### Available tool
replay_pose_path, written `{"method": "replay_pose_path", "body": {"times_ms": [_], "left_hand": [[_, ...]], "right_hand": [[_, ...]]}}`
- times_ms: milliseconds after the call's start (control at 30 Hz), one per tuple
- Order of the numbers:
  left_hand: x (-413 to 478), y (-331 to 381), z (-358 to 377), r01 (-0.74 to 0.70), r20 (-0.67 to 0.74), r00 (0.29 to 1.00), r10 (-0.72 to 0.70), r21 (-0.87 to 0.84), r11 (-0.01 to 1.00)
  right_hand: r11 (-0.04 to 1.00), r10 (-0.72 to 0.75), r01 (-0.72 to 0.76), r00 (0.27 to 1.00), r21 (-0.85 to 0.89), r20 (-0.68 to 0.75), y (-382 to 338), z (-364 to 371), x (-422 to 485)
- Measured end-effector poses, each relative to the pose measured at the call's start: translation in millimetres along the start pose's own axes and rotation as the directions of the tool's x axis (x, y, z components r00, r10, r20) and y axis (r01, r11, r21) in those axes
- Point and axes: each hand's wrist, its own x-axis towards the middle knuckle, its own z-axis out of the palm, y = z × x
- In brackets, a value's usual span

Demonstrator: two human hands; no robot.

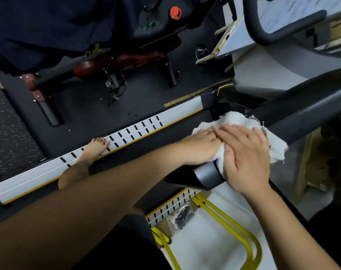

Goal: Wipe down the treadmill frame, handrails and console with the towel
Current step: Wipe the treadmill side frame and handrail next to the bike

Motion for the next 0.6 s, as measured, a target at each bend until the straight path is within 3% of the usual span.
{"method": "replay_pose_path", "body": {"times_ms": [200, 333, 433, 500, 600], "left_hand": [[-25.8, -1.5, 12.9, -0.029, -0.020, 0.999, 0.030, 0.055, 0.998], [-82.2, 2.8, 36.9, -0.028, -0.143, 0.988, 0.065, 0.246, 0.969], [-72.9, 5.6, 44.2, -0.050, -0.217, 0.966, 0.138, 0.369, 0.928], [-42.4, 9.5, 31.4, -0.088, -0.164, 0.976, 0.143, 0.306, 0.948], [-0.4, 15.3, 5.1, -0.141, -0.079, 0.986, 0.147, 0.083, 0.987]], "right_hand": [[0.991, 0.087, -0.077, 0.991, 0.106, -0.099, -1.1, 2.8, -8.6], [0.965, 0.129, -0.080, 0.975, 0.252, -0.183, -19.1, 27.8, -67.0], [0.970, 0.089, -0.037, 0.973, 0.238, -0.211, -8.6, 39.1, -80.7], [0.976, 0.165, -0.133, 0.968, 0.174, -0.189, 0.7, 29.7, -63.3], [0.974, 0.226, -0.223, 0.970, 0.047, -0.093, 10.3, 10.4, -15.2]]}}
